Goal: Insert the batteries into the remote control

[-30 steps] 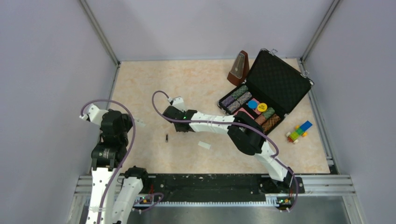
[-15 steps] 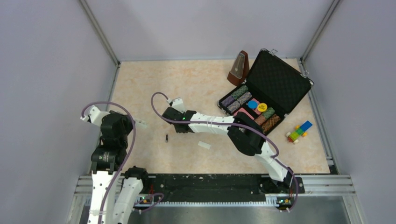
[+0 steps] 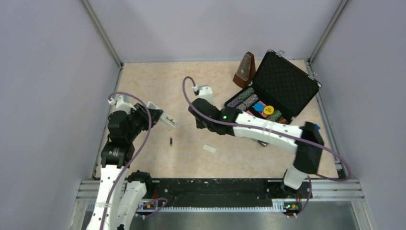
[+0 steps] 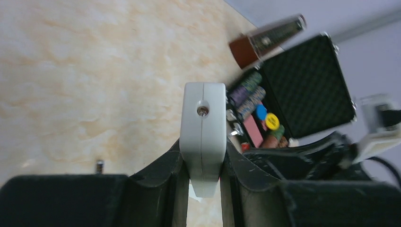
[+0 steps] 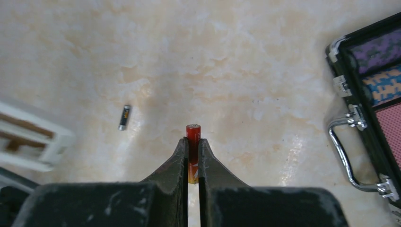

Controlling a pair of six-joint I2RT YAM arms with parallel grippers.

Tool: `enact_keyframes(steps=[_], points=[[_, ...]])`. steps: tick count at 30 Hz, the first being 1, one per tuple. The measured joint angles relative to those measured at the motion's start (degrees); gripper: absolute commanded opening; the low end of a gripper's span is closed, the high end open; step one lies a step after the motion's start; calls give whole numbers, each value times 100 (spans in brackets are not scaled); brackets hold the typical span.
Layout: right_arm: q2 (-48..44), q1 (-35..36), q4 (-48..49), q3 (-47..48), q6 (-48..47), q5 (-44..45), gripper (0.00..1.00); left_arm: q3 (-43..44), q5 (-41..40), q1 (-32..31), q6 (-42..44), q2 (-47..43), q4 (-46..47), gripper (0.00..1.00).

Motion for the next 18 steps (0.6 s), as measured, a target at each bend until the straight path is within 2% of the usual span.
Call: enact_keyframes(steps=[3, 8, 18], points=[[-986, 0, 68, -317, -13, 70, 1, -227, 1064, 0, -74, 286, 708, 0], [-2109, -2, 356, -625, -271, 2, 2, -376, 2605, 0, -291, 811, 1740, 0], [-3165, -2, 1596, -1281, -920, -946, 3, -376, 4404, -7, -750, 1292, 3453, 0]])
